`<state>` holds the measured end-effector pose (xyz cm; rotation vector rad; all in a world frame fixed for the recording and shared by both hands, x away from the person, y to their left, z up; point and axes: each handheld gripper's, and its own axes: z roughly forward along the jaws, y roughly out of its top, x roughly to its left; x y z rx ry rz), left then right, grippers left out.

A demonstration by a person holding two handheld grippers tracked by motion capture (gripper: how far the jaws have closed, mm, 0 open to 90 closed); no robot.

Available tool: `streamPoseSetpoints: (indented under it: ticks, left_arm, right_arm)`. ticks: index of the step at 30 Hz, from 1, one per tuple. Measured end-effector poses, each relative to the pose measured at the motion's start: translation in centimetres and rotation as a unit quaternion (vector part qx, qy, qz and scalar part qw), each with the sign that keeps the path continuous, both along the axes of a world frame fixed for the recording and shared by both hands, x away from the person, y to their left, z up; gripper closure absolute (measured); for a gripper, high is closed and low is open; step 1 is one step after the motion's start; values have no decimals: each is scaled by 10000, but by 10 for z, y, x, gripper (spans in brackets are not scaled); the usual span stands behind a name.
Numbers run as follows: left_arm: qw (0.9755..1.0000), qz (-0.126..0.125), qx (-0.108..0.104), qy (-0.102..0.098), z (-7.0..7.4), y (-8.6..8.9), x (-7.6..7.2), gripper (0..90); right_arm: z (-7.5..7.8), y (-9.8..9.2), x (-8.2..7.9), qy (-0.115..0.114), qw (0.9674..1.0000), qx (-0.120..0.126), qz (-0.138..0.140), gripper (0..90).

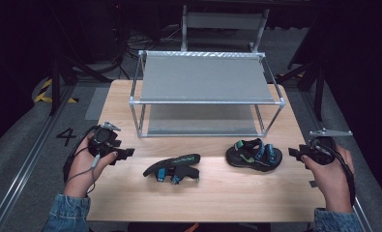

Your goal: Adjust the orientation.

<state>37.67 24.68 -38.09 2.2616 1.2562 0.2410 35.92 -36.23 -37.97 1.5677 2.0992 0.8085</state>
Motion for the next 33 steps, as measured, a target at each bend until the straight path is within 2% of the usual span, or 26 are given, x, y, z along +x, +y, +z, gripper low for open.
streamPoseSetpoints:
  ticks: [2,8,11,14,18,19,20,21,24,26,29,31,33]
  left_arm:
    - [10000,-12,22,-27,2,-3,-2,393]
    - [9998,-114,66,-142,9,-8,-8,395]
    - [9992,-241,-179,-256,15,-15,-12,433]
    - [9979,-502,-261,-315,19,-25,-14,484]
    - [9944,-949,-369,-288,22,-43,-16,539]
    - [9923,-1140,-404,-267,21,-49,-16,584]
    - [9923,-1140,-404,-267,21,-49,-16,614]
    - [9910,-1267,-369,-234,21,-53,-17,614]
    - [9870,-1572,-336,-84,21,-63,-17,789]
    - [9846,-1695,-432,-42,20,-69,-18,844]
    - [9815,-1863,-439,2,18,-77,-19,896]
    - [9805,-1916,-447,17,16,-83,-19,898]
    - [9779,-2041,-451,23,13,-89,-19,899]
  right_arm:
    - [1,1,-1,2,10000,71,9,526]
    - [0,2,2,62,10000,72,-10,506]
    - [-1,4,2,72,9999,88,33,506]
    - [0,4,0,20,9999,144,80,516]
    - [-1,1,-3,71,9999,148,56,515]
    - [-2,0,-4,78,9999,137,49,515]
    - [-2,0,-4,75,9999,138,52,515]
    - [-2,0,-4,75,9999,138,52,515]
    - [-3,-1,-6,100,9998,148,64,514]
    - [-3,-1,-6,120,9998,148,67,514]
    - [-6,-1,-6,154,9998,134,82,511]
    - [-8,-1,-6,185,9997,120,97,511]
    - [-10,-1,-5,210,9997,129,94,510]
